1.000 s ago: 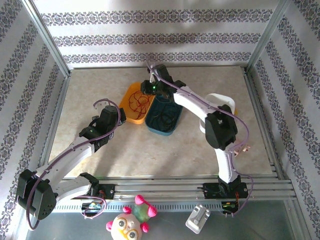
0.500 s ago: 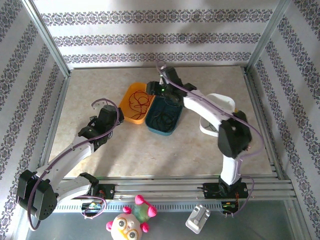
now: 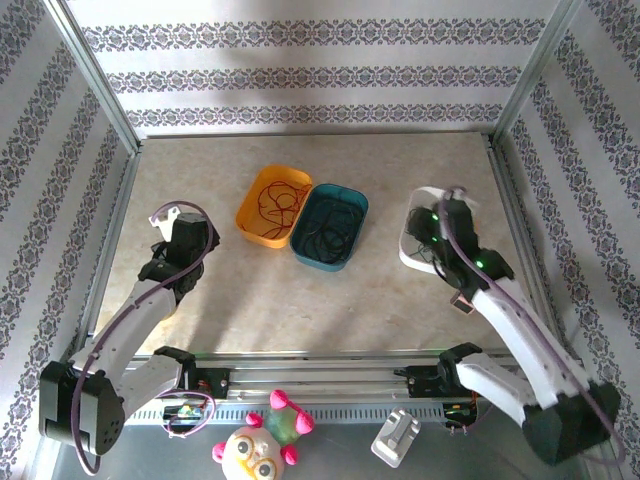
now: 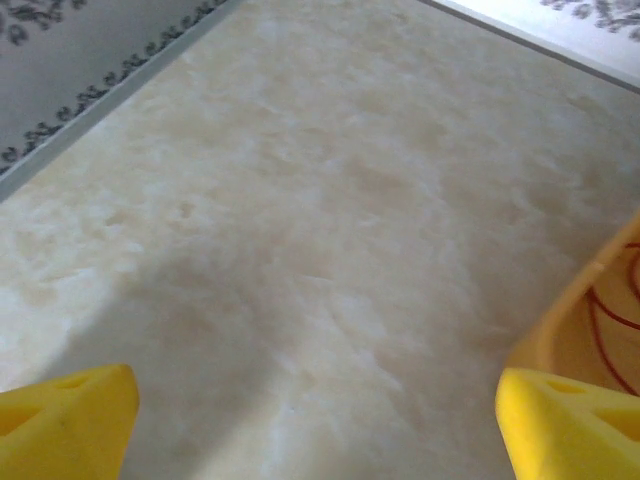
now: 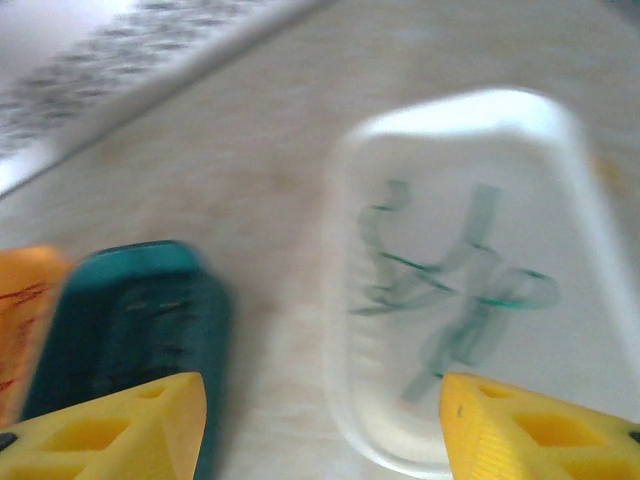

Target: Untangle the cables

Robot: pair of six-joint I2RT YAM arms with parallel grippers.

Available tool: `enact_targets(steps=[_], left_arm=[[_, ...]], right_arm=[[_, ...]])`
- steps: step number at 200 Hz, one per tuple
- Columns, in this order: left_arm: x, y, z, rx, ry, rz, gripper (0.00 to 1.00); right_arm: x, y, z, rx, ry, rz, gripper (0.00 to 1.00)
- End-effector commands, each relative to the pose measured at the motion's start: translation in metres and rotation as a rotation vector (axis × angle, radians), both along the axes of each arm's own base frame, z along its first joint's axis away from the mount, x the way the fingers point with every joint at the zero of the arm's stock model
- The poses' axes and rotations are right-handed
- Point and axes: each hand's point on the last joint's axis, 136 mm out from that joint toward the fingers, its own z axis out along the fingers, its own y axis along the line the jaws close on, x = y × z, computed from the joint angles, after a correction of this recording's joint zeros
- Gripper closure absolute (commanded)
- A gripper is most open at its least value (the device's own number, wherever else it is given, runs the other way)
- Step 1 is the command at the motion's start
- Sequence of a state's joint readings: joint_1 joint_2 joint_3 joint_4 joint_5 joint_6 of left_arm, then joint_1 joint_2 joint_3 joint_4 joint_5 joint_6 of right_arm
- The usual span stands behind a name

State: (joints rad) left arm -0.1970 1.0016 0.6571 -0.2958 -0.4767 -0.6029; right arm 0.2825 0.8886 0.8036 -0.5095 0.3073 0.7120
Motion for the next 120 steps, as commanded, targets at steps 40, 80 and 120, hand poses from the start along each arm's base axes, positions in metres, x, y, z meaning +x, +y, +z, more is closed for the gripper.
enact_targets(steps=[40,80,120], left_arm=[[-0.018,0.016,-0.019,-0.017,0.055,0.042,0.08],[-0.017,0.013,-0.016,-0.049,0.037,0.047,0.08],[-0.018,0.012,-0.009,-0.054,0.024,0.039,0.08]], right_arm=[[-0.063,-0.085,-0.094,0.148,0.260,-0.365,0.35],[-0.022,-0.101,-0.118,0.205,0.338,-0.364,0.35],[0.013,-0.124,-0.130,0.205,0.382,-0.366,0.36]])
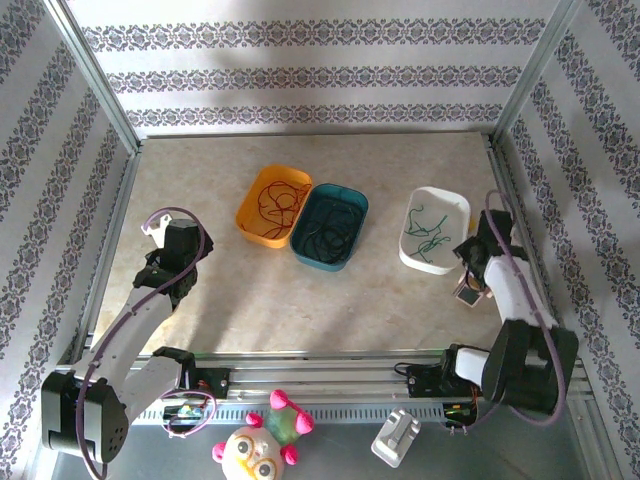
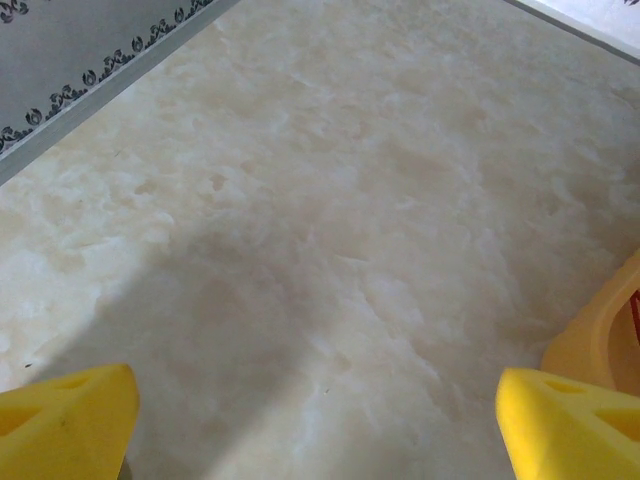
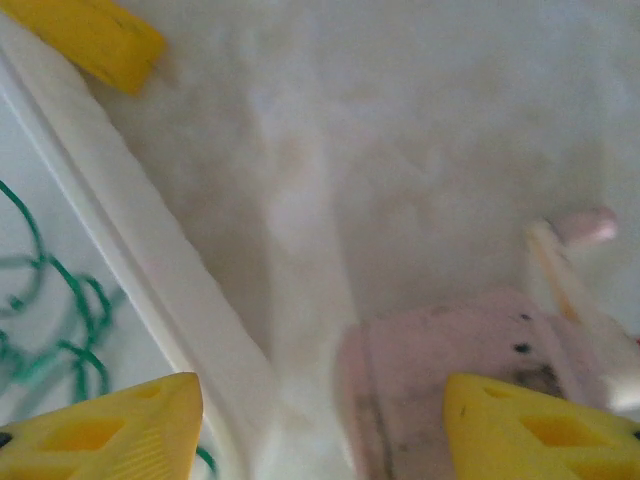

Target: Untangle the cables

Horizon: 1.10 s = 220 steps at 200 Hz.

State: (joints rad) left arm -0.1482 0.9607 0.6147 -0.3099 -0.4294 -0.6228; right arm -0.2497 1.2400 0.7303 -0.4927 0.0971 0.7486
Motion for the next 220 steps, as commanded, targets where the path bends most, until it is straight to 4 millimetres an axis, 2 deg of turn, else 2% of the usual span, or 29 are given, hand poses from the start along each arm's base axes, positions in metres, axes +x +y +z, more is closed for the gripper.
enact_targets(steps=[1,20,58,88,116,128,139,169,184,206,210,212,214,220], left_arm=[[-0.007,0.003,0.002,-0.010,0.013,0.013,0.08],[-0.009,0.003,0.004,-0.011,0.009,0.010,0.08],[-0.007,0.000,0.002,-0.019,0.010,-0.005,0.08],[-0.004,-0.002,0.001,-0.031,0.004,-0.008,0.08],[0.000,-0.003,0.000,-0.035,0.005,-0.014,0.08],[0.001,-0.004,0.000,-0.026,0.007,-0.024,0.08],[0.002,-0.002,0.002,-0.007,0.007,-0.024,0.08],[0.003,0.008,0.004,0.063,0.015,0.002,0.06],[0.002,0.018,0.003,0.107,0.021,0.051,0.00],[-0.002,0.039,0.007,0.207,0.018,0.158,0.01],[-0.002,0.042,0.007,0.222,0.013,0.170,0.01],[-0.002,0.044,0.007,0.234,0.009,0.181,0.01],[-0.002,0.045,0.007,0.246,0.006,0.185,0.01],[-0.001,0.048,0.007,0.274,-0.001,0.191,0.01]], right_arm=[[0.027,-0.006,-0.001,0.027,-0.033,0.044,0.36],[0.045,-0.007,-0.002,0.039,-0.044,0.092,0.37],[0.078,0.012,-0.007,0.072,-0.053,0.260,0.38],[0.095,0.049,-0.006,0.098,-0.075,0.403,0.39],[0.104,0.088,0.006,0.093,-0.115,0.536,0.40],[0.102,0.093,0.016,0.068,-0.144,0.549,0.40],[0.096,0.088,0.027,0.030,-0.176,0.523,0.40],[0.070,0.068,0.073,-0.137,-0.313,0.455,0.37],[0.056,0.059,0.090,-0.230,-0.377,0.414,0.33],[0.040,0.051,0.113,-0.454,-0.505,0.391,0.27],[0.037,0.051,0.118,-0.499,-0.538,0.389,0.21],[0.036,0.052,0.119,-0.521,-0.554,0.389,0.10],[0.034,0.052,0.121,-0.543,-0.571,0.389,0.04],[0.031,0.054,0.123,-0.599,-0.615,0.399,0.02]])
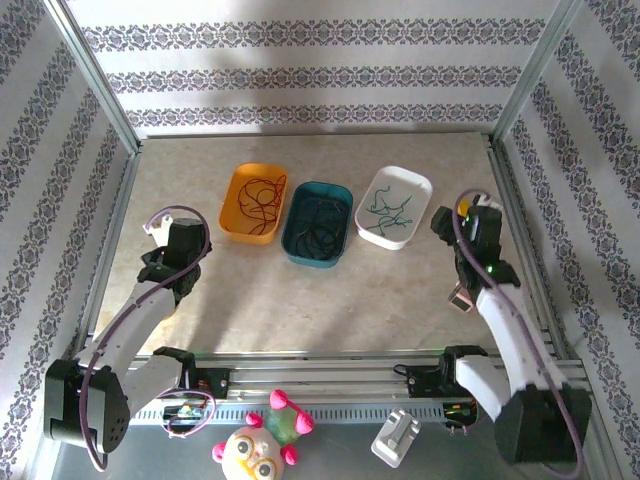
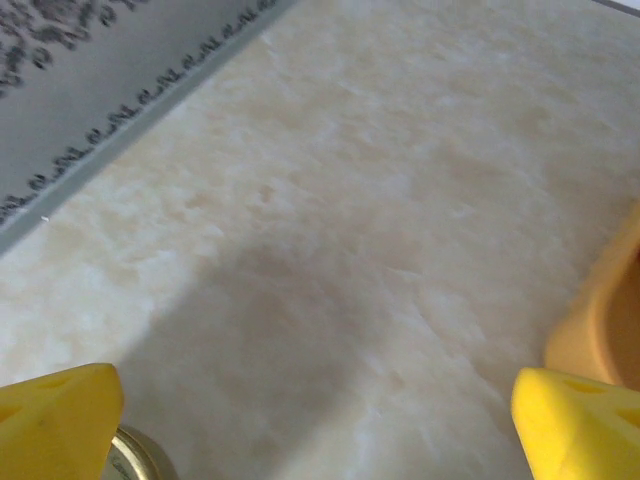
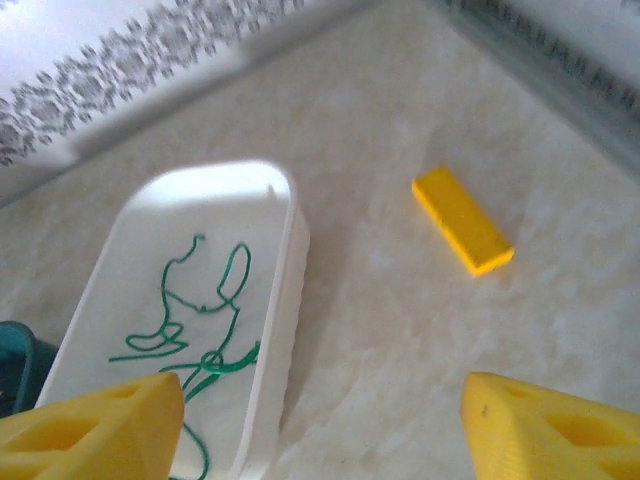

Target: Untangle the cables

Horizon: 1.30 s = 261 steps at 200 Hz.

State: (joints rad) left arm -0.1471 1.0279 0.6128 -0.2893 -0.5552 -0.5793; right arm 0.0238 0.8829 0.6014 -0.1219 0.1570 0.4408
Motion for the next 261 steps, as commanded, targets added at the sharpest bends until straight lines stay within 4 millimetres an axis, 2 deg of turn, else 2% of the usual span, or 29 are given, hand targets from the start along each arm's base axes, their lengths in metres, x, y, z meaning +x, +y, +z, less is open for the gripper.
enact_targets(steps=[1,10,13,25,38,63,100,136,149,160,166,172,181,189,199,225,244,254,260,261], left_arm=[[0.000,0.030,0.014,0.163,-0.059,0.116,0.01],[0.002,0.033,0.014,0.213,-0.070,0.114,0.01],[0.003,0.034,0.013,0.225,-0.073,0.114,0.01],[0.007,0.036,0.010,0.288,-0.069,0.101,0.01],[0.011,0.039,-0.001,0.350,-0.022,0.088,0.01],[0.021,0.038,-0.027,0.406,0.085,0.044,0.01],[0.054,0.014,-0.027,0.329,-0.056,-0.102,0.01],[0.074,0.001,-0.023,0.320,-0.125,-0.177,0.01],[0.078,0.001,-0.020,0.326,-0.174,-0.177,0.01],[0.080,-0.003,-0.023,0.319,-0.206,-0.198,0.01],[0.083,-0.004,-0.022,0.333,-0.255,-0.212,0.01],[0.083,-0.003,-0.021,0.362,-0.269,-0.214,0.01],[0.081,-0.006,-0.030,0.323,-0.199,-0.227,0.01],[0.083,-0.004,-0.027,0.312,-0.223,-0.223,0.01],[0.083,-0.003,-0.025,0.333,-0.251,-0.229,0.01],[0.090,-0.012,-0.031,0.300,-0.237,-0.301,0.01],[0.103,-0.035,-0.040,0.268,-0.218,-0.458,0.01],[0.100,-0.032,-0.053,0.208,-0.206,-0.471,0.01],[0.101,-0.027,-0.049,0.212,-0.262,-0.457,0.01],[0.099,-0.027,-0.054,0.212,-0.248,-0.459,0.01]], right_arm=[[-0.012,-0.015,0.010,-0.232,-0.165,-0.079,0.02],[-0.015,-0.009,0.010,-0.269,-0.218,-0.046,0.02],[-0.017,-0.008,-0.001,-0.277,-0.206,-0.028,0.02],[-0.020,-0.009,-0.019,-0.278,-0.174,-0.030,0.02],[-0.020,-0.009,-0.039,-0.298,-0.115,-0.023,0.02],[-0.014,-0.010,-0.065,-0.337,-0.095,-0.029,0.02],[0.010,-0.007,-0.061,-0.389,-0.138,-0.015,0.02],[0.047,0.005,-0.059,-0.396,-0.154,0.087,0.02],[0.057,0.017,-0.067,-0.406,-0.143,0.185,0.02],[0.062,0.027,-0.085,-0.394,-0.182,0.257,0.02],[0.067,0.028,-0.081,-0.396,-0.250,0.243,0.02],[0.067,0.022,-0.083,-0.393,-0.220,0.210,0.02],[0.066,0.011,-0.090,-0.352,-0.130,0.184,0.02],[0.069,0.002,-0.088,-0.321,-0.157,0.154,0.02],[0.069,0.003,-0.085,-0.312,-0.197,0.164,0.02],[0.068,0.003,-0.087,-0.307,-0.176,0.170,0.02],[0.068,0.003,-0.087,-0.309,-0.175,0.171,0.02],[0.068,0.003,-0.087,-0.309,-0.174,0.171,0.02],[0.068,0.003,-0.088,-0.309,-0.173,0.170,0.02],[0.068,0.003,-0.087,-0.310,-0.173,0.170,0.02]])
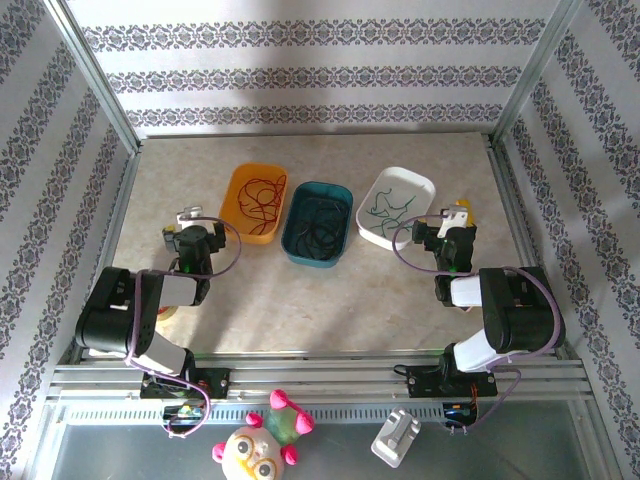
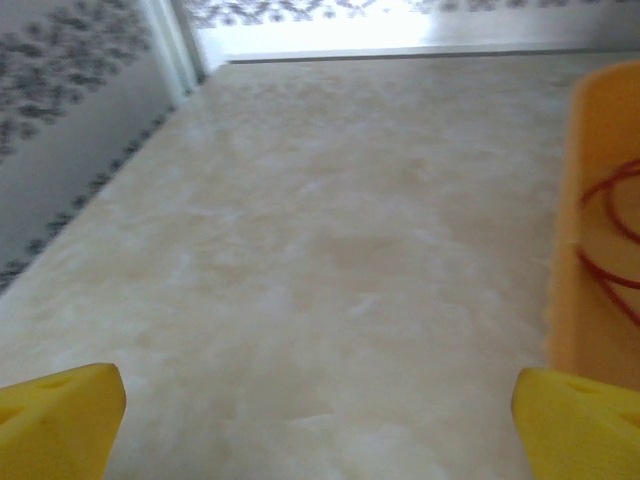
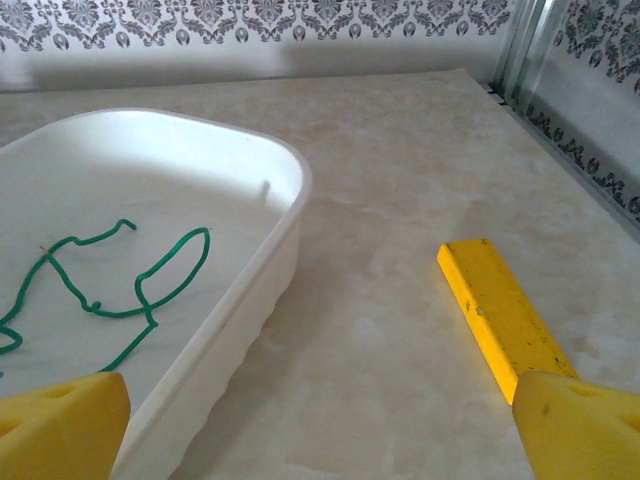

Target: Untangle the cables

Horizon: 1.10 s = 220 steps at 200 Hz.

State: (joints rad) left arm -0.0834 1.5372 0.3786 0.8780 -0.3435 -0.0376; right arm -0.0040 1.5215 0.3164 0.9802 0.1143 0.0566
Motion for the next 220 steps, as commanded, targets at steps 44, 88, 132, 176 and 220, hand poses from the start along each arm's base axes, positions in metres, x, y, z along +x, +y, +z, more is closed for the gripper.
enact_targets(steps=[44,88,132,176,220], left_arm=[[0.0093,-0.0080,-0.0048,-0.064,-0.025,-0.116,0.01],[0.0106,-0.0077,-0.0023,-0.057,-0.043,-0.117,0.01],[0.0105,-0.0075,-0.0026,-0.053,-0.042,-0.117,0.01],[0.0106,-0.0069,-0.0021,-0.052,-0.045,-0.114,0.01],[0.0103,-0.0072,-0.0024,-0.051,-0.044,-0.116,0.01]], right_arm=[[0.0050,-0.0001,0.0103,-0.018,-0.033,-0.049,0.02],[0.0055,0.0071,0.0098,-0.051,-0.028,-0.036,0.02],[0.0055,0.0066,0.0100,-0.051,-0.028,-0.037,0.02],[0.0056,0.0063,0.0077,-0.035,-0.022,-0.024,0.02],[0.0058,0.0065,0.0073,-0.029,-0.020,-0.018,0.02]])
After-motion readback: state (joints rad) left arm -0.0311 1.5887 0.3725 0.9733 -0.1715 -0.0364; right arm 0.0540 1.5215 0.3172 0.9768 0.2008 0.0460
